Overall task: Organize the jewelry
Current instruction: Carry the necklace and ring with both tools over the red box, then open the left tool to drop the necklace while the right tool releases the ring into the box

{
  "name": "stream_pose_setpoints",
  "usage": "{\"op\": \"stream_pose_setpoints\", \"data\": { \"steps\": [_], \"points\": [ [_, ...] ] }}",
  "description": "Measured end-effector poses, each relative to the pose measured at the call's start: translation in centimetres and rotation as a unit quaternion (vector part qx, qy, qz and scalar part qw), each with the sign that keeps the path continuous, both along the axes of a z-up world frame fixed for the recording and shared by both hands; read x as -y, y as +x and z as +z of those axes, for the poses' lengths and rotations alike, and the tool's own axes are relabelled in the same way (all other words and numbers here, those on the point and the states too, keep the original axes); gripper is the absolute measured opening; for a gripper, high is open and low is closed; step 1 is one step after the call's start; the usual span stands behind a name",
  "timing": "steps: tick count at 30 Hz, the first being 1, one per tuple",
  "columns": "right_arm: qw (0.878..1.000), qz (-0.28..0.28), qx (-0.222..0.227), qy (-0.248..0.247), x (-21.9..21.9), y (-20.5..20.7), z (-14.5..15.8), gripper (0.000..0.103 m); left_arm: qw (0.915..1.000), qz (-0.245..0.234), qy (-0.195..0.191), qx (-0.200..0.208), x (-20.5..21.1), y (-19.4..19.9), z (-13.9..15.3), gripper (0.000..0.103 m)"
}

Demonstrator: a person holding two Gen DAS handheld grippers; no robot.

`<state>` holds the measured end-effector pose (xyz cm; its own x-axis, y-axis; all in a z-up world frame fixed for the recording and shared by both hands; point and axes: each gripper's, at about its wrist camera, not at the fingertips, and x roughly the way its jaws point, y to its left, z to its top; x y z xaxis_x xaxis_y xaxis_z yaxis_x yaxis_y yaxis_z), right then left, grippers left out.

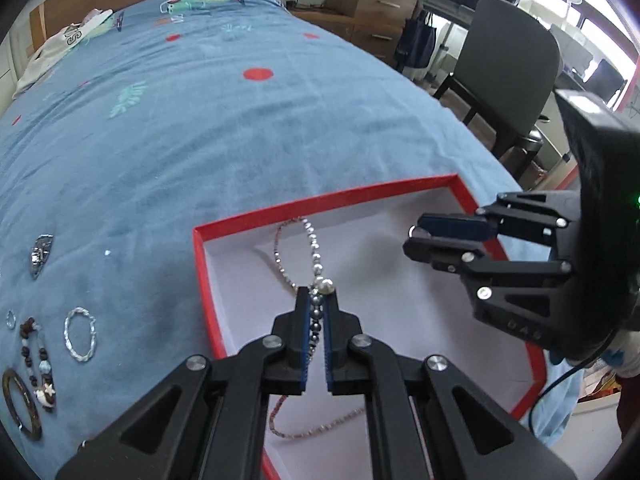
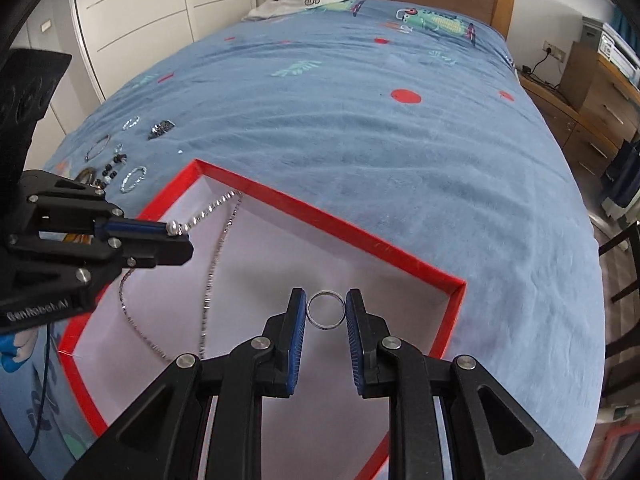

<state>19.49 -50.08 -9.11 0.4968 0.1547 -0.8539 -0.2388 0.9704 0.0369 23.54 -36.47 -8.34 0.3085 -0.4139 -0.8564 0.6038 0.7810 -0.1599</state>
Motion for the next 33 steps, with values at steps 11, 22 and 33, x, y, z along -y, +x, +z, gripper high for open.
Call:
{"op": "stream_pose_setpoints", "data": {
  "steps": [11, 22, 33],
  "points": [
    [0.999, 0.022, -0.026, -0.024, 0.0, 0.8, -1.4, 0.024, 0.9997, 0.017, 0.011, -0.016, -0.3, 1.0, -2.0, 0.007],
    [1.000, 0.001, 0.006, -0.027, 0.0, -0.8, 1.7, 0.056, 0.9995, 0.018, -0.024, -0.007, -2.0, -0.6, 1.4, 0.026],
    [0.997, -0.056, 0.049, -0.007, -2.0, -8.2, 8.2, 0.056, 0.9963, 0.064, -0.028, 0.050, -9.7, -6.1, 8.6, 0.032]
  ]
}}
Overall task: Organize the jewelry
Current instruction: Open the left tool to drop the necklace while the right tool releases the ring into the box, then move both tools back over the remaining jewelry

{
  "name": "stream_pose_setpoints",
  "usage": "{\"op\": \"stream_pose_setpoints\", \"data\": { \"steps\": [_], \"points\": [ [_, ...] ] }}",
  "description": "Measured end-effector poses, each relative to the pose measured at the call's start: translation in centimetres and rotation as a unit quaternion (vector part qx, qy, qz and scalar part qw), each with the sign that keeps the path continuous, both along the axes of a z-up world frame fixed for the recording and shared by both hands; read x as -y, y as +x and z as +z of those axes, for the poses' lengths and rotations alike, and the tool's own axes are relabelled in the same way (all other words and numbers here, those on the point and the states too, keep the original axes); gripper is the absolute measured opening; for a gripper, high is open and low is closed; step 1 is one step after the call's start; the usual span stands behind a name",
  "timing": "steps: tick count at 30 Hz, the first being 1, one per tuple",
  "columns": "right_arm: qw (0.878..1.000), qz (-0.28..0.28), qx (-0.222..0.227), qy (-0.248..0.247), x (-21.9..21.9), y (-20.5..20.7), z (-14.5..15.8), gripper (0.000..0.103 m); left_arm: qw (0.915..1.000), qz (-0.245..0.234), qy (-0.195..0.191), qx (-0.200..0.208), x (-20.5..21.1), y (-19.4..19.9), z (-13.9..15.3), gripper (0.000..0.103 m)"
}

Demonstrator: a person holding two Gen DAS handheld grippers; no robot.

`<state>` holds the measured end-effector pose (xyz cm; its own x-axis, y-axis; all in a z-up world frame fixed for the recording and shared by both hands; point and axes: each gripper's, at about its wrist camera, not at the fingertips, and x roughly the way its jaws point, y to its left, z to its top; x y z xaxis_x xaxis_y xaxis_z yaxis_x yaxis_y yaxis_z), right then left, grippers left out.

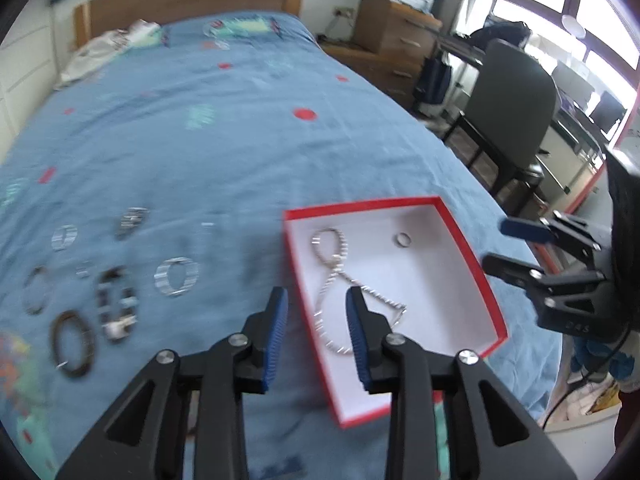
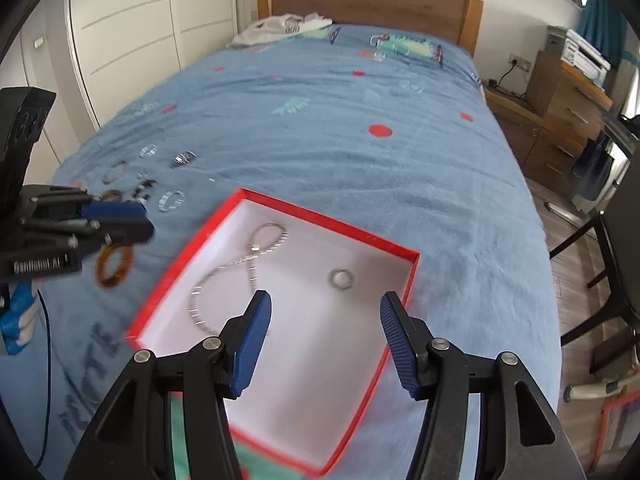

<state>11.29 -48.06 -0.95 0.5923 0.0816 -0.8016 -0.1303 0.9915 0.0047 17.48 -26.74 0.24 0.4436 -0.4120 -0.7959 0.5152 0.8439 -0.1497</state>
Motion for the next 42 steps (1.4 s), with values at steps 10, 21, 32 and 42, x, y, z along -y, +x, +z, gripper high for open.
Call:
{"op": "stream_pose_setpoints", "data": {
  "steps": [10, 21, 32, 42],
  "points": [
    [0.998, -0.007, 0.063, 0.013, -6.2, -8.6, 6.8, 0.057, 0.9929, 0.087, 0.006, 0.080, -15.1, -6.1, 8.7, 0.038],
    [0.992, 0.023, 0.119, 0.025, -13.7, -12.1, 11.5, 0.072, 0.9743, 0.183, 0.014, 0.130, -30.0, -10.4, 13.1, 0.044],
    [0.991, 0.047, 0.117, 0.040, -19.1, -11.5, 10.5, 0.087, 0.9651, 0.233, 0.027, 0.117, -35.9, -10.9, 9.2, 0.053],
    [0.994, 0.047, 0.086, 0.050, -21.2, -9.2, 7.2, 0.093, 0.9662, 0.245, 0.031, 0.073, -36.6, -8.2, 4.0, 0.060]
  ]
}}
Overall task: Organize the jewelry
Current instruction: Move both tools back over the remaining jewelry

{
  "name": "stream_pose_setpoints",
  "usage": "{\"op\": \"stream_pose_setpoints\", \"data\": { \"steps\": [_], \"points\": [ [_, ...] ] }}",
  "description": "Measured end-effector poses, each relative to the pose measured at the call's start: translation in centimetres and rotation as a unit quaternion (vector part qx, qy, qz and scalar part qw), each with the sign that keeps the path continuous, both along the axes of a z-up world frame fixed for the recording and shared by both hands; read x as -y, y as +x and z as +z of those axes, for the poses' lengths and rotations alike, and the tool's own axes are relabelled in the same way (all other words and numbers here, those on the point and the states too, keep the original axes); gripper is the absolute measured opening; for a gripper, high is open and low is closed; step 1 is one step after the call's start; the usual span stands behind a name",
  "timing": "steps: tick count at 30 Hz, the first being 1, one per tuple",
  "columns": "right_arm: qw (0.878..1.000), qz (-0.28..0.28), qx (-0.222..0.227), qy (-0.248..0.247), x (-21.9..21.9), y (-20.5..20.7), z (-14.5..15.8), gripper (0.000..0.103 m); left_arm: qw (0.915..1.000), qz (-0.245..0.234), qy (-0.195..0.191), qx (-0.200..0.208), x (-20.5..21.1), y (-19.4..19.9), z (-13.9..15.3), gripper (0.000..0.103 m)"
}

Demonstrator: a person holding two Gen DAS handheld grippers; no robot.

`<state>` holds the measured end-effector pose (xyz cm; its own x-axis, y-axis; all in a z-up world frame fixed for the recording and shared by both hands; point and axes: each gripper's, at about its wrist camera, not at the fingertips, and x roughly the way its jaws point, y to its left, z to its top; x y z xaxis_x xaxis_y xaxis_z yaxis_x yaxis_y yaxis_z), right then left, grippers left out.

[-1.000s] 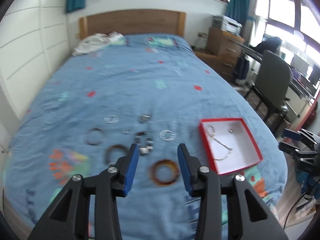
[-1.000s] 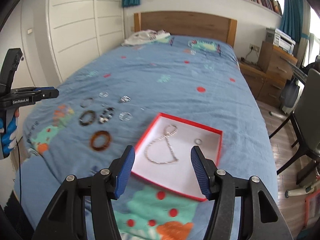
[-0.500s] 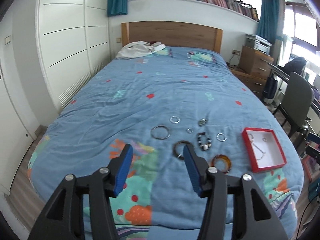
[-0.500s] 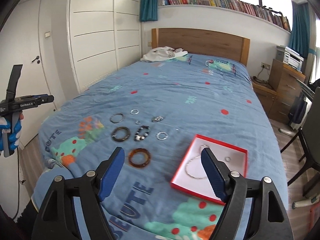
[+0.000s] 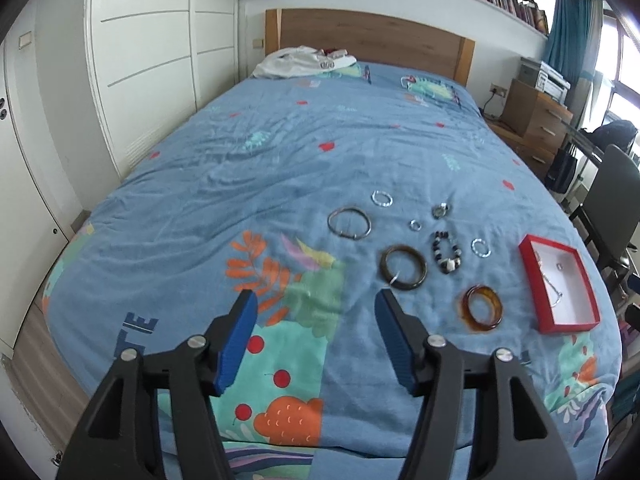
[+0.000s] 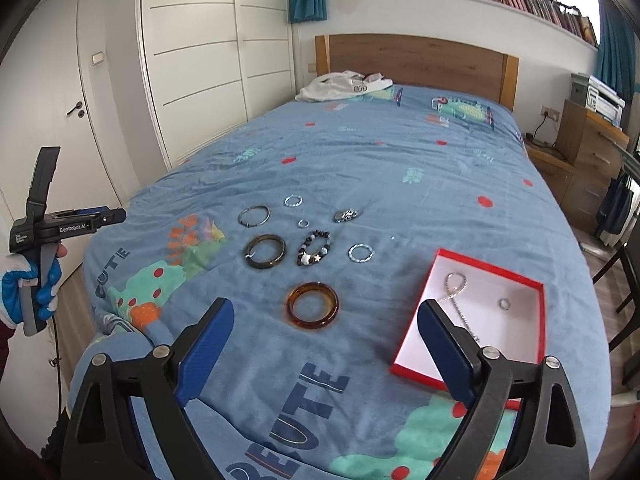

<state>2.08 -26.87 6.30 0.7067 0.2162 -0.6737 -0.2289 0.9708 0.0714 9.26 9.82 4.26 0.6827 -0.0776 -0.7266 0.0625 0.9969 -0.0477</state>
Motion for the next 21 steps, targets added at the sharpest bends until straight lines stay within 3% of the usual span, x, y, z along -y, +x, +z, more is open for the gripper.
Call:
{"op": "stream_pose_setpoints", "data": {
  "steps": [11, 21],
  "points": [
    [0.999, 0.007, -0.031, 0.001, -1.1, 3.5, -3.1, 0.096, 0.9986, -0.014, -0.014, -0.049, 1.1, 3.8, -5.2, 0.061],
    [0.996, 0.023, -0.083, 0.002, -2.4, 6.9, -8.4, 0.100, 0.9943, -0.043, -0.028, -0.093, 3.4, 7.7, -9.8, 0.062]
  ]
}}
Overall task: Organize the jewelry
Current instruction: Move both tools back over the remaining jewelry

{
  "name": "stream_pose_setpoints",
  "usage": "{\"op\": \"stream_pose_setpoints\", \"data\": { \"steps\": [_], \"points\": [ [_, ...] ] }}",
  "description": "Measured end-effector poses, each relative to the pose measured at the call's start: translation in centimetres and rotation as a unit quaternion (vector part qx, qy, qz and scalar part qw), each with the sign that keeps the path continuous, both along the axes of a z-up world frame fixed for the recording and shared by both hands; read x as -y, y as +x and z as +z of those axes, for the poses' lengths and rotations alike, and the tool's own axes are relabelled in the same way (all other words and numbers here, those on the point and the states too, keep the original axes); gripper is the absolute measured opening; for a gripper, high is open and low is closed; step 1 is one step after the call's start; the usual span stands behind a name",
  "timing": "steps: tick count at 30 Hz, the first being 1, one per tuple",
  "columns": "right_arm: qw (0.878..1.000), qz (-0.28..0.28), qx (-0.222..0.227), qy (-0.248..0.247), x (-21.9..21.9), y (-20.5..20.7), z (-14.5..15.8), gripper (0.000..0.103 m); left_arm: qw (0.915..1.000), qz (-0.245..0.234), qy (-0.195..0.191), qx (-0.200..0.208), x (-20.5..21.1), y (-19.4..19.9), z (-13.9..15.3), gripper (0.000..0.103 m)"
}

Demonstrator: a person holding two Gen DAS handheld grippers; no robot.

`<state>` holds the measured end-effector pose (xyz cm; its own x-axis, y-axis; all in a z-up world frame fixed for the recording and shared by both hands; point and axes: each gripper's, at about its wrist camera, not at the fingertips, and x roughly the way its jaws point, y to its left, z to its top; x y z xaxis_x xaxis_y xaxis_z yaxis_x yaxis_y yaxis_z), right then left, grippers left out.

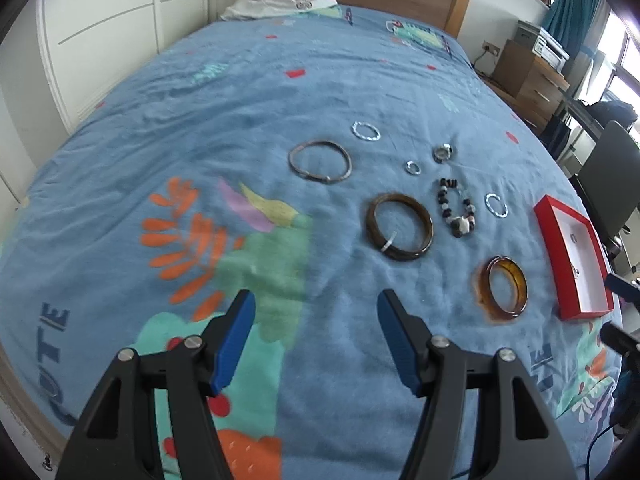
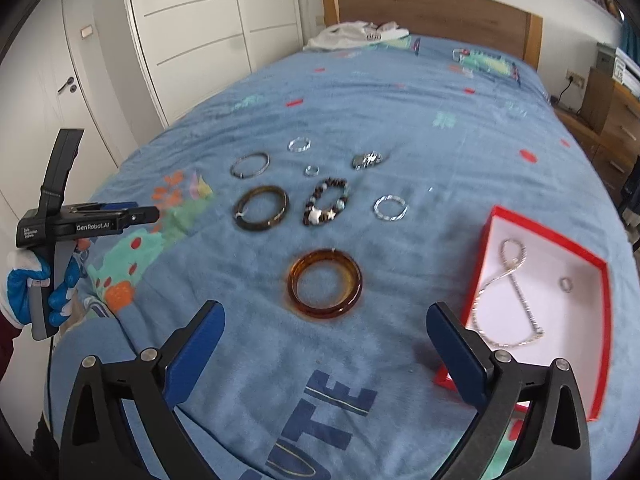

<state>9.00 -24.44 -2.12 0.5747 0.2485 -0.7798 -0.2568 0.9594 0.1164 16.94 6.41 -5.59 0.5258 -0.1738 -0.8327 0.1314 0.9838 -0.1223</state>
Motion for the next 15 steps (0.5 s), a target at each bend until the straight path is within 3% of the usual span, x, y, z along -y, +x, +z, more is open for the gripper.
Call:
{"op": "stream_pose_setpoints", "data": {
  "steps": [15],
  "points": [
    [0.999, 0.025, -0.038, 0.013, -1.6, 3.8, -5.3, 0.100, 0.9974, -0.066, -0.010, -0.028, 6.0, 4.0, -3.5, 0.062]
  ]
}}
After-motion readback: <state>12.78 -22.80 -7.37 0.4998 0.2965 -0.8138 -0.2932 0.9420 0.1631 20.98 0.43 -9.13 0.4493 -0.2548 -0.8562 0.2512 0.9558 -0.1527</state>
